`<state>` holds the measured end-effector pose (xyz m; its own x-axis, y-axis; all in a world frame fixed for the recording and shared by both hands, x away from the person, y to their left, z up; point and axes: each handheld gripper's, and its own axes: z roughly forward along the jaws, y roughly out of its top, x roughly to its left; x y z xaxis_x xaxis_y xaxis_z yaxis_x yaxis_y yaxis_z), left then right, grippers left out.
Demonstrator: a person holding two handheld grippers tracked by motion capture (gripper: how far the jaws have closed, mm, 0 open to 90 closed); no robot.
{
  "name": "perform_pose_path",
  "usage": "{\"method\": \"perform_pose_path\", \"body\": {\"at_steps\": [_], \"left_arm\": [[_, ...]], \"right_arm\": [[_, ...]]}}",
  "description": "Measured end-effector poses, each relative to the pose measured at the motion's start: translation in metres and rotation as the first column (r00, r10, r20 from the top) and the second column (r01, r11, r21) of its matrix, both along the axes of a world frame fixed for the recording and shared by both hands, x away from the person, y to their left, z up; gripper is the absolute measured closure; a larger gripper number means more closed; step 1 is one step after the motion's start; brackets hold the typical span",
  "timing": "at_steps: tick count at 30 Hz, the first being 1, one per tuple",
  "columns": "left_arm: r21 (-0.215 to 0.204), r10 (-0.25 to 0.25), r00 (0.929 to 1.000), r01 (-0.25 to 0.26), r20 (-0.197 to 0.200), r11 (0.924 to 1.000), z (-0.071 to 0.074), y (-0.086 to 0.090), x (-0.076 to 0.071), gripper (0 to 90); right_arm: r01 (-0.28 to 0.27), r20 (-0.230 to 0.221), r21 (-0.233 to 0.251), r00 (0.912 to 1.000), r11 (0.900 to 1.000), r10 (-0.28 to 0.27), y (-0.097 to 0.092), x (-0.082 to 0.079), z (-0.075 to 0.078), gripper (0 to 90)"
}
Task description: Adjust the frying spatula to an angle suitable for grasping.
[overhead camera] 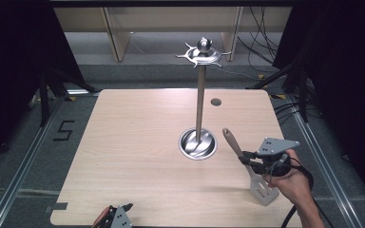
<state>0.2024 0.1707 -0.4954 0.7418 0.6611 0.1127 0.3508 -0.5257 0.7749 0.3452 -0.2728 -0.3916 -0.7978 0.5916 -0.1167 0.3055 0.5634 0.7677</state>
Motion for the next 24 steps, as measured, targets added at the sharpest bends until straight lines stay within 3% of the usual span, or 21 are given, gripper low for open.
{"method": "perform_pose_path", "body": {"at_steps": [2,4,5,7,8,10,11,12,13,14,16,17,19,20,21,22,24], "left_arm": [[0.001,-0.009,0.9998,0.009,-0.016,1.0,0.0,0.001,0.0,15.5],[0.018,-0.009,0.9999,0.01,-0.008,0.9998,0.001,0.002,0.001,15.5],[0.002,0.008,0.9999,-0.008,0.014,1.0,0.0,0.001,0.001,15.5],[0.009,0.002,0.9998,-0.002,0.021,1.0,0.001,0.001,0.001,15.5],[0.014,0.003,0.9998,-0.004,0.021,0.9999,0.001,0.001,0.0,15.5],[0.019,0.002,0.9998,-0.002,0.02,0.9998,0.0,0.001,0.001,15.5],[0.026,-0.004,1.0,0.004,0.002,0.9997,0.001,0.002,0.001,15.4],[0.006,-0.002,0.9999,0.002,-0.015,1.0,0.0,0.001,0.001,15.4],[0.006,0.001,0.9998,0.0,-0.018,1.0,0.0,0.002,0.001,15.4],[0.01,0.007,1.0,-0.007,-0.002,0.9999,0.0,0.002,0.001,15.4],[0.019,0.0,0.9999,-0.001,0.01,0.9998,0.001,0.003,0.001,15.4],[0.017,-0.002,1.0,0.001,0.004,0.9998,0.001,0.003,0.002,15.3],[0.019,0.006,1.0,-0.006,0.007,0.9998,0.0,0.001,0.002,15.3],[0.011,0.011,0.9999,-0.011,0.012,0.9999,-0.001,0.0,0.001,15.3],[0.003,0.006,1.0,-0.006,0.007,1.0,-0.001,0.0,0.001,15.3],[0.002,0.012,0.9999,-0.012,0.008,0.9999,-0.001,0.0,0.001,15.4],[0.003,0.008,1.0,-0.008,0.006,1.0,-0.001,0.0,0.001,15.3]], "right_arm": [[0.013,0.02,0.033,0.9997,0.9994,-0.014,-0.001,0.0,0.002,76.1],[0.012,0.032,0.073,0.9994,0.9973,-0.014,-0.003,-0.001,0.004,76.1],[-0.005,0.039,0.083,0.9992,0.9966,0.002,-0.006,0.001,0.006,76.1],[-0.004,0.06,0.127,0.9982,0.9918,-0.003,-0.008,0.001,0.008,76.2],[0.0,0.051,0.17,0.9987,0.9855,-0.008,-0.007,-0.001,0.008,76.2],[-0.028,0.072,0.202,0.9973,0.9791,0.014,-0.009,0.002,0.01,76.2],[-0.026,0.052,0.223,0.9986,0.9744,0.015,-0.009,0.001,0.011,76.3],[-0.03,0.087,0.244,0.9962,0.9694,0.01,-0.01,0.003,0.012,76.3],[-0.03,0.089,0.275,0.996,0.9609,0.006,-0.009,0.003,0.013,76.3],[-0.042,0.105,0.287,0.9944,0.957,0.012,-0.009,0.004,0.014,76.3],[-0.055,0.089,0.332,0.9956,0.9418,0.027,-0.008,0.005,0.017,76.3],[-0.06,0.106,0.354,0.9941,0.9332,0.023,-0.006,0.007,0.018,76.4],[-0.079,0.088,0.372,0.9949,0.925,0.05,-0.004,0.009,0.021,76.3],[-0.082,0.109,0.374,0.9931,0.9237,0.044,-0.003,0.01,0.022,76.4],[-0.087,0.091,0.383,0.9942,0.9195,0.056,-0.001,0.01,0.024,76.3],[-0.088,0.119,0.383,0.9919,0.9194,0.045,0.001,0.012,0.025,76.3],[-0.081,0.121,0.405,0.992,0.9107,0.035,0.005,0.012,0.027,76.3]]}}
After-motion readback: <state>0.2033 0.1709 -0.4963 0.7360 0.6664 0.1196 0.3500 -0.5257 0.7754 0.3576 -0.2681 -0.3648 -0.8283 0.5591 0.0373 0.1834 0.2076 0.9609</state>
